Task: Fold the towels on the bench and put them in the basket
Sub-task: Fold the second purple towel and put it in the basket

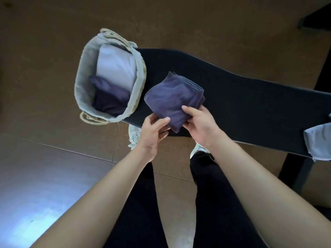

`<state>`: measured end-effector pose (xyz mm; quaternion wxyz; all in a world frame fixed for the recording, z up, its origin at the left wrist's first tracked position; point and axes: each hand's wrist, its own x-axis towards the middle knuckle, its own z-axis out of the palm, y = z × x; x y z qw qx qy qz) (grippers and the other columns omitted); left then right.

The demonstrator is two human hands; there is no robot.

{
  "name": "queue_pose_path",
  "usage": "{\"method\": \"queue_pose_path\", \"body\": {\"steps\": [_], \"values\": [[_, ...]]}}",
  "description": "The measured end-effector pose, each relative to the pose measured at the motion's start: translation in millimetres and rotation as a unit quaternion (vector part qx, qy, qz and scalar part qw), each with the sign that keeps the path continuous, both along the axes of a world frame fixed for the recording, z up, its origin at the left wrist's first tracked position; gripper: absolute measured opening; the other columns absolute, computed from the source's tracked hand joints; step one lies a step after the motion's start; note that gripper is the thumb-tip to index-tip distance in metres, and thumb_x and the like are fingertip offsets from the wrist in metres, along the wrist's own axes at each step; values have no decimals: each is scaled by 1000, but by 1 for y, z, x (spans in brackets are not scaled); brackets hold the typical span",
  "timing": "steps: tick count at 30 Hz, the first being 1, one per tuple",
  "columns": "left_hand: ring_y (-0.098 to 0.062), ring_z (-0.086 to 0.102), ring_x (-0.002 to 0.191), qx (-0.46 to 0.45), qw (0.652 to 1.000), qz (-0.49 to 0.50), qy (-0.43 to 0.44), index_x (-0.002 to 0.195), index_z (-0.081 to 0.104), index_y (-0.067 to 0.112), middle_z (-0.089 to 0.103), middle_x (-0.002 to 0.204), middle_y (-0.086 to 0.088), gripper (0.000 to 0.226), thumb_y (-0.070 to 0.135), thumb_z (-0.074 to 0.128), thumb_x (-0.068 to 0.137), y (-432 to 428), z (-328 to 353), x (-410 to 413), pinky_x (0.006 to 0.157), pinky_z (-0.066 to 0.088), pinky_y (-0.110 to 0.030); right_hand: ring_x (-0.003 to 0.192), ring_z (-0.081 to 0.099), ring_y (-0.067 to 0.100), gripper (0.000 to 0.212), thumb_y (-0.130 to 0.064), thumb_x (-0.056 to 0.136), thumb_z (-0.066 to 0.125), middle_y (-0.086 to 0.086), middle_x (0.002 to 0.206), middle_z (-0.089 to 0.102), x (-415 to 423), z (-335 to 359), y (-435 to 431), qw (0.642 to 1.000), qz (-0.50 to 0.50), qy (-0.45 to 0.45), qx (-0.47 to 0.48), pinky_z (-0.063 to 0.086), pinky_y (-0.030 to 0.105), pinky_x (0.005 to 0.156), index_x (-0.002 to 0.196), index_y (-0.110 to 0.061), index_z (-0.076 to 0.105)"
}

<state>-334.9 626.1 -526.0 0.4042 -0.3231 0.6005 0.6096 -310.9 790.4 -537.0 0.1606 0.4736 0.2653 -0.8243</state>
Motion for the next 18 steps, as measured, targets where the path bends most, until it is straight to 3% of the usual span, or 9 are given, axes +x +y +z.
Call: {"method": "queue_pose_path", "body": {"steps": [3, 5, 9, 12, 15, 18], "values": [[-15, 72, 98, 47, 998, 8, -35, 125, 62, 21, 72, 107, 2, 48, 38, 68, 81, -49, 11, -31, 95, 50, -34, 116, 70, 28, 43, 6, 97, 53, 9, 128, 71, -27, 20, -16, 998, 50, 35, 32, 59, 48, 94, 135, -14, 57], [-17, 70, 99, 78, 996, 29, -39, 120, 60, 21, 72, 104, 2, 40, 38, 68, 84, -79, 17, -56, 100, 51, -36, 115, 69, 27, 44, 10, 95, 48, 7, 123, 72, -44, 30, -29, 994, 84, 49, 40, 59, 42, 88, 130, -14, 59], [-12, 69, 92, 88, 996, -15, -22, 119, 65, 21, 73, 106, 4, 27, 28, 67, 93, -121, 19, -111, 84, 55, -28, 113, 67, 26, 51, 12, 91, 43, 8, 121, 70, -80, 36, -62, 986, 150, 65, 41, 58, 37, 84, 133, -13, 58], [-15, 71, 95, 47, 998, -51, 11, 117, 69, 15, 76, 104, 1, 21, 16, 67, 96, -144, 15, -150, 74, 57, -26, 118, 67, 30, 51, 13, 91, 43, 12, 127, 68, -111, 31, -90, 979, 182, 67, 65, 58, 43, 93, 134, -11, 56], [-21, 72, 106, -42, 992, -76, 94, 125, 66, 13, 76, 108, -1, 33, 10, 73, 93, -163, 1, -183, 86, 61, -34, 116, 68, 31, 49, 11, 89, 49, 13, 129, 68, -140, 20, -118, 966, 209, 45, 143, 58, 51, 97, 129, -15, 59], [-13, 68, 113, -142, 951, -165, 221, 129, 62, 20, 71, 120, 3, 43, 15, 78, 89, -172, -14, -208, 101, 55, -33, 109, 70, 30, 42, 3, 77, 58, 10, 115, 72, -163, 7, -139, 926, 238, 13, 293, 58, 57, 95, 112, -19, 65]]}}
